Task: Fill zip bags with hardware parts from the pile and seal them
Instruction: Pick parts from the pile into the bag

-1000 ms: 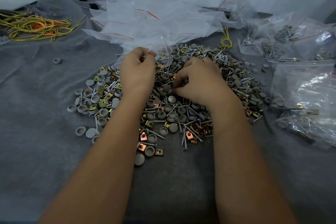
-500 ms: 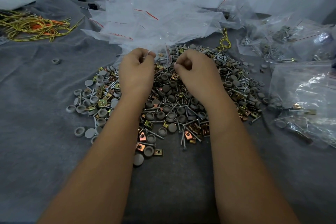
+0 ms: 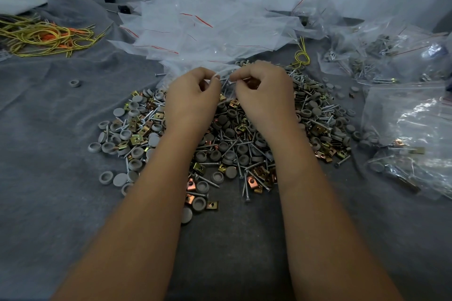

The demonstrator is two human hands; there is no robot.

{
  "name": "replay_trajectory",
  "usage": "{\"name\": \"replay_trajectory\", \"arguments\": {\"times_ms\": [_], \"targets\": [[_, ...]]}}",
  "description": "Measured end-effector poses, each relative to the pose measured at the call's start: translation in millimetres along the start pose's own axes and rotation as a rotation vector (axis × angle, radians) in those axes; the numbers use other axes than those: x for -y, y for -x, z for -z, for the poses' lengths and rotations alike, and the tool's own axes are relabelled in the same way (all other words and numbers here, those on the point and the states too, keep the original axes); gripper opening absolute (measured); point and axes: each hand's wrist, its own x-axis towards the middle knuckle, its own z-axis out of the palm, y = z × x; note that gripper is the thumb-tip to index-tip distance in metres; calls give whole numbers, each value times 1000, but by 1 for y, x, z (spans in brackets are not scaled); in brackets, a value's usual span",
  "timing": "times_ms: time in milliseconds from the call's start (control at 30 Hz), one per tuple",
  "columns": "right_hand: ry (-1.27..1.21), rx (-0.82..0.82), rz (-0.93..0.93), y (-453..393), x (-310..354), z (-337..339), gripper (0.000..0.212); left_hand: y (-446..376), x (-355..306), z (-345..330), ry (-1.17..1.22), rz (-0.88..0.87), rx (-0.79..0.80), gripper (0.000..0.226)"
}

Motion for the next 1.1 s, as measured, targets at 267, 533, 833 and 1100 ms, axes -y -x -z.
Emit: {"name": "replay_trajectory", "arguments": {"times_ms": [267,533,833,1100], "targets": [[120,65,100,1,-4,-5,18,3,-5,2,141,-21,49,17],[-69,-173,102,2,-2,-1,17,-5,-8,12,487,238,-109,21],[-22,-55,17,3,-2,-3,19,-15,-6,23,856,377,-209,16],[13,-35,-53,2,-7,-2,23,-2,-18,22,557,-79,-592,25]]}}
